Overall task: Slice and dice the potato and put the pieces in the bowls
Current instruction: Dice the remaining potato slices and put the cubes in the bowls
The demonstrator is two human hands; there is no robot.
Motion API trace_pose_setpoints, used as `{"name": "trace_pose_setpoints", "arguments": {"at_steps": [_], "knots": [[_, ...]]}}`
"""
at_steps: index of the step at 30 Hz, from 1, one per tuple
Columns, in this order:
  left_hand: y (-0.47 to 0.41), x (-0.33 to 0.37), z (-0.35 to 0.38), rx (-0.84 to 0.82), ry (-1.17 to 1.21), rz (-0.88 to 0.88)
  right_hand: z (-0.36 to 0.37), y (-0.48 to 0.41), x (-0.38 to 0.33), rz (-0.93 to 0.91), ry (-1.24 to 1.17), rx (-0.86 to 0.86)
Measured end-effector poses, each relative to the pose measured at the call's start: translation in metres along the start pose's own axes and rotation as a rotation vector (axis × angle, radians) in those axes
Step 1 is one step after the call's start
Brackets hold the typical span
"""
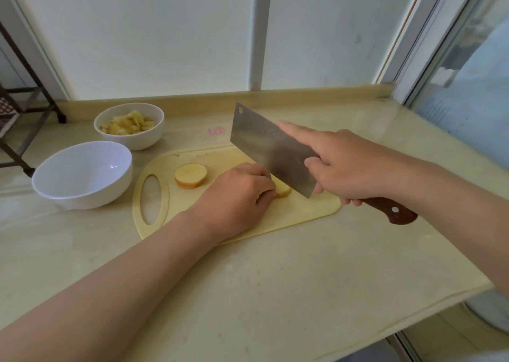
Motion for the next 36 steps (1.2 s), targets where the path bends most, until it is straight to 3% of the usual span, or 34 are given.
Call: {"name": "trace_pose_setpoints", "arguments": {"at_steps": [14, 22, 36], "knots": [[-0.001, -0.001, 0.000, 0.006, 0.009, 0.016, -0.002, 0.020, -0.006, 0.076, 0.160, -0.163], [0.000, 0.000, -0.001, -0.013, 0.000, 0.008, 0.015, -0.030, -0.025, 0.088, -0.004, -0.023], [0.004, 0.001, -0.007, 0.038, -0.027, 0.013, 0.009, 0.000, -0.021, 0.059, -0.013, 0.035]]}}
Point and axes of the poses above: each hand's wrist, its own y-axis away from the middle knuckle, its own z-axis out of the palm, x = y × z, the point moved 4 cm from there along -y, towards the middle knuckle, and after that the axes turned 7 degrees about y, right-handed, at the moved point
